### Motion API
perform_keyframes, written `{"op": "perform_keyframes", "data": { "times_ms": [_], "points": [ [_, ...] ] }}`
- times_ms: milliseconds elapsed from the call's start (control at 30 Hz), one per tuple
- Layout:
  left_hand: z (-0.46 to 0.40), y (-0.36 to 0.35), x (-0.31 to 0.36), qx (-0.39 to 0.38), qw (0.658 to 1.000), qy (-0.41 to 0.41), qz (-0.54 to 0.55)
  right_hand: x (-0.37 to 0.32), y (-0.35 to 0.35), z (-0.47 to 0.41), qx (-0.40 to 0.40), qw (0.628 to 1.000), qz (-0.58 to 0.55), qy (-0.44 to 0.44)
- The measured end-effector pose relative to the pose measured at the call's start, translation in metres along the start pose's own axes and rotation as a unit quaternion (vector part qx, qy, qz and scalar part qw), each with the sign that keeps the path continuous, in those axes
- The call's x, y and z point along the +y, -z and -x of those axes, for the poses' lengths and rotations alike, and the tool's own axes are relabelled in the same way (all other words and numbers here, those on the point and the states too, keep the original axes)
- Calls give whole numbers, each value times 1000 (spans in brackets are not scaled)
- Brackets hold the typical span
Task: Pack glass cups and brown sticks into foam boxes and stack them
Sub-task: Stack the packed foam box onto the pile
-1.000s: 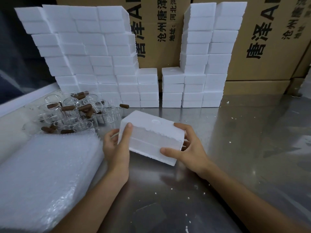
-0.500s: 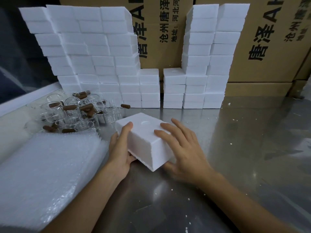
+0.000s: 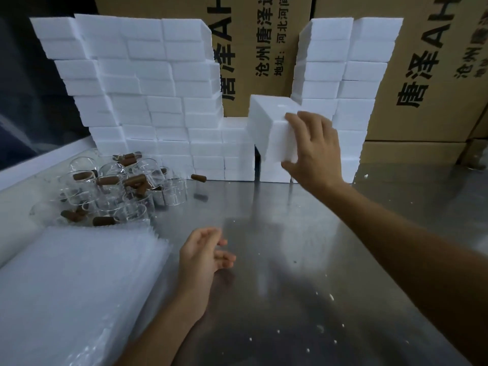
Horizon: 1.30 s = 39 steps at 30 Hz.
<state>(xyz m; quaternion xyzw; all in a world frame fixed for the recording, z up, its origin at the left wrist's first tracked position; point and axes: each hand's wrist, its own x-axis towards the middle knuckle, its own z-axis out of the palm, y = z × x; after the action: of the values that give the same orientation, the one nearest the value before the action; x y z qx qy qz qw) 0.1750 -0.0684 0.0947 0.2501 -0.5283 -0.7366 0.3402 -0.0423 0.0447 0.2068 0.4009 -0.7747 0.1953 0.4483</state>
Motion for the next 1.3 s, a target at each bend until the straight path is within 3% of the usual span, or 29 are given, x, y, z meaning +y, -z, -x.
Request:
{"op": "perform_keyframes", "data": {
  "times_ms": [200,467,733,833,900,967,1033,1100,1167,1233,1300],
  "points": [
    [2,-3,3,-10,1000,3,2,21,-57,-61,-95,983,153,-14],
    [-4,-6,0,-9,1000,9,10,32,-99,-101,-161,961,221,-44],
    [-7,-4,-4,-15,1000,8,-1,24,-112,-101,-252,937,218,-109],
    [-7,-4,-4,-18,1000,6,-8,7,-117,-75,-289,932,169,-137],
    [-6,-4,-4,-23,1000,7,-13,-11,-123,-55,-251,950,77,-167],
    [-6,-3,-4,-24,1000,7,-16,-31,-126,-40,-156,968,-1,-196],
    [-6,-3,-5,-24,1000,6,-18,-47,-131,-35,-83,958,-75,-265],
    [-6,-3,-5,-25,999,5,-23,-58,-136,-38,-104,892,-220,-380],
    [-6,-3,-5,-27,999,3,-25,-66,-137,-44,-150,744,-412,-504],
    [-5,-3,-4,-26,999,4,-23,-70,-135,-52,-155,585,-530,-594],
    [-5,-3,-4,-29,999,4,-22,-70,-136,-56,-152,490,-591,-622]
  ]
}}
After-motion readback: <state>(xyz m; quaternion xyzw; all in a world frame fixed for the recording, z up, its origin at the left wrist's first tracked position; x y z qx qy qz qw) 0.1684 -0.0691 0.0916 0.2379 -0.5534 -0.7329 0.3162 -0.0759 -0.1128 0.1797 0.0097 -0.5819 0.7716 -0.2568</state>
